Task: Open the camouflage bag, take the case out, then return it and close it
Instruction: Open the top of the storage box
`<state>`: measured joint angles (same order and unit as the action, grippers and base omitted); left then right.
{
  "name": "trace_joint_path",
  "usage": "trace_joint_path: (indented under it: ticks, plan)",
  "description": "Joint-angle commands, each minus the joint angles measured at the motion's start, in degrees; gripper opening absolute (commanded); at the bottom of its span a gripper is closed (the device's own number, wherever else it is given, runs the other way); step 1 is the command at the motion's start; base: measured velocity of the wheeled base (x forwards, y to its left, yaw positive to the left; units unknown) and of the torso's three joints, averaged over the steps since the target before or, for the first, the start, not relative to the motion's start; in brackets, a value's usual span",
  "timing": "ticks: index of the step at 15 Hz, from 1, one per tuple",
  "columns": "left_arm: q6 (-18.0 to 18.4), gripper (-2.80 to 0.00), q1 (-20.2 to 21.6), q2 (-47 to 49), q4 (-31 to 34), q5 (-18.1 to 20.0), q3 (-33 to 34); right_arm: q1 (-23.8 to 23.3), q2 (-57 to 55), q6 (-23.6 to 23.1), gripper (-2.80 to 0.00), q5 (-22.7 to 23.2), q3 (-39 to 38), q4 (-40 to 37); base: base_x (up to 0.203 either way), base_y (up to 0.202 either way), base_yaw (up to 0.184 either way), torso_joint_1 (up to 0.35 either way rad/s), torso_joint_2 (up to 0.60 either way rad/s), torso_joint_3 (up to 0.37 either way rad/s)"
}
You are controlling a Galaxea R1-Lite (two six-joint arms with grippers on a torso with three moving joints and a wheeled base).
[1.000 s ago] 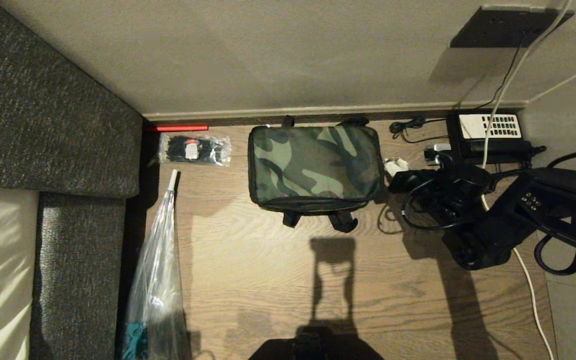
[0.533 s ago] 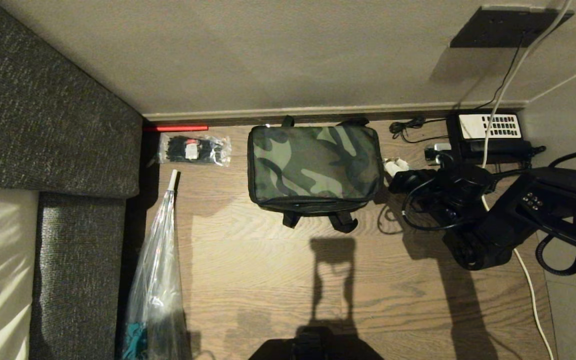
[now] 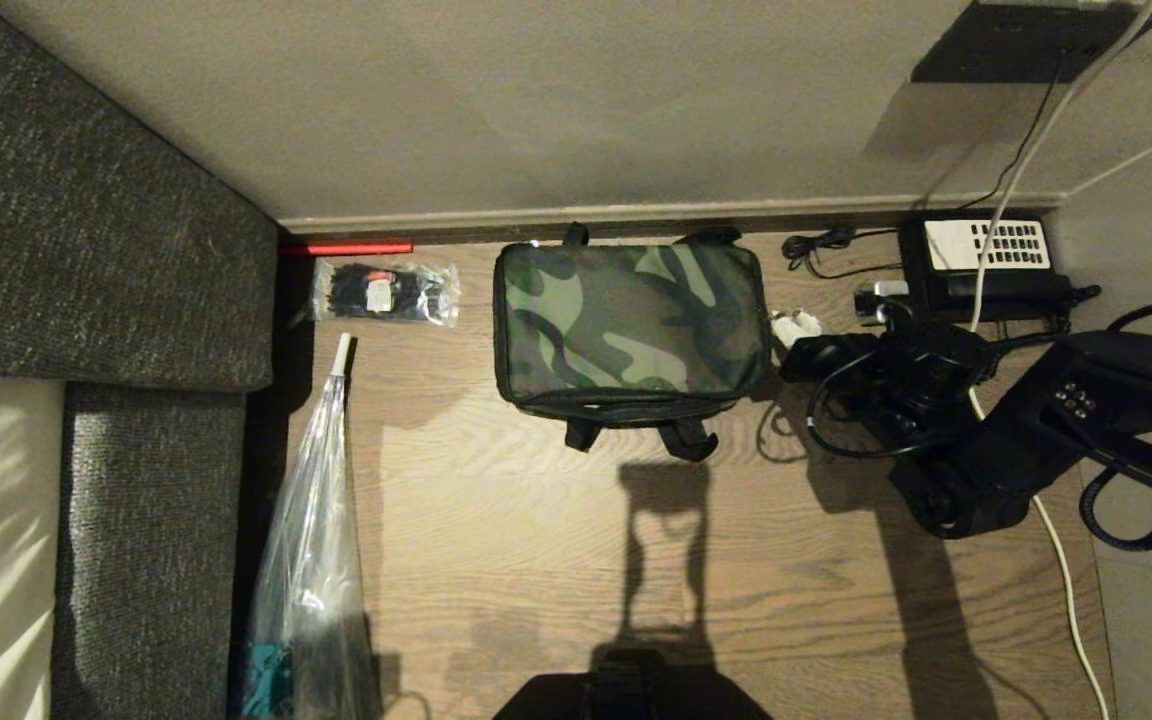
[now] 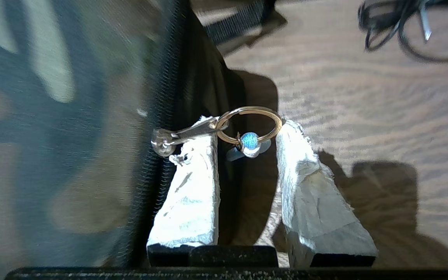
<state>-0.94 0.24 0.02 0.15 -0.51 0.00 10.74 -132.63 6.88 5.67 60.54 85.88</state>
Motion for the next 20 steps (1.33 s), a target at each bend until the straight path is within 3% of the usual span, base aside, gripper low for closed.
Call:
trace_joint_path:
  ticks: [1,6,14,20]
  plan:
    - [0.0,-2.80,0.0,-0.1,0.0,0.0,0.2,0.0,0.1,0.0,-2.80,0.0,-0.2,0.3,0.000,0.000,0.000,0.002,0.00,-0.175]
    - [0.0,-2.80,0.0,-0.1,0.0,0.0,0.2,0.0,0.3,0.1,-2.80,0.0,0.0,0.2,0.000,0.000,0.000,0.001,0.00,-0.167]
    - [-0.1,-2.80,0.1,-0.1,0.0,0.0,0.2,0.0,1.1,0.1,-2.80,0.0,-0.7,0.2,0.000,0.000,0.000,0.001,0.00,-0.011]
    - [-0.3,-2.80,0.0,-0.1,0.0,0.0,0.2,0.1,1.5,0.1,-2.80,0.0,-1.3,0.6,0.000,0.000,0.000,0.001,0.00,0.163]
